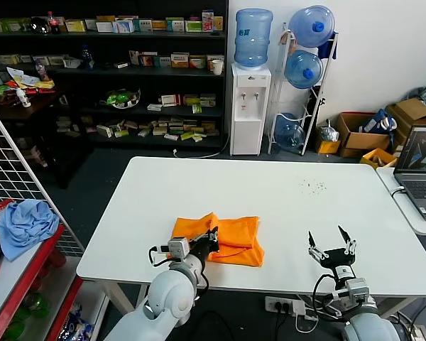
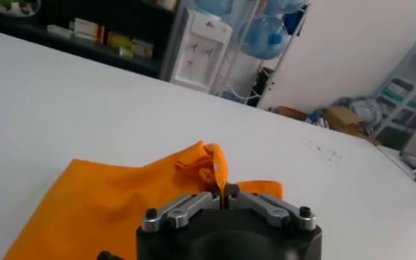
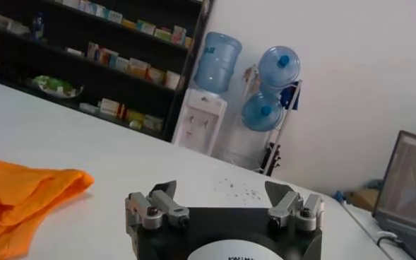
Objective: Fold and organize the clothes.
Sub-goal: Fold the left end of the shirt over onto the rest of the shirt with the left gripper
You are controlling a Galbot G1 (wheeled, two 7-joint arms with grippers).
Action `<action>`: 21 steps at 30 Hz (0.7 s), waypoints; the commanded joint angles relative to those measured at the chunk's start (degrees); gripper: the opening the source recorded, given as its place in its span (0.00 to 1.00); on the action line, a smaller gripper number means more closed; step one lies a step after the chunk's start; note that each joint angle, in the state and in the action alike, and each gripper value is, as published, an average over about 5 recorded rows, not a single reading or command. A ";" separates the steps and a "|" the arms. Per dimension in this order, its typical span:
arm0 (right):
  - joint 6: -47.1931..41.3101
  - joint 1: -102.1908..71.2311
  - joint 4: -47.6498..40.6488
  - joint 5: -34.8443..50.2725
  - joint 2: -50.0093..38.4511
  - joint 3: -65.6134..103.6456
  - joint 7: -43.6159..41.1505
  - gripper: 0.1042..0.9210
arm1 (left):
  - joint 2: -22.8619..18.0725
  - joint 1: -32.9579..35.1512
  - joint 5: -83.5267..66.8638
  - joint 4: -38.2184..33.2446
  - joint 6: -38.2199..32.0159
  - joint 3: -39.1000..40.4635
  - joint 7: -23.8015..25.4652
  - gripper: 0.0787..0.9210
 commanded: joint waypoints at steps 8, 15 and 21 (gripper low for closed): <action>0.82 0.79 -1.74 -0.93 1.27 -0.14 -0.54 0.88 | -12.32 -3.38 2.05 9.83 -2.39 5.35 1.56 0.08; 0.01 1.81 -1.84 -0.86 1.14 -1.25 -0.73 0.88 | -10.77 -2.38 2.89 8.42 -5.90 4.92 3.97 0.29; -0.48 2.18 -1.37 -1.60 1.15 -2.63 -1.04 0.88 | -5.60 -1.11 2.56 5.14 -7.46 0.41 5.30 0.50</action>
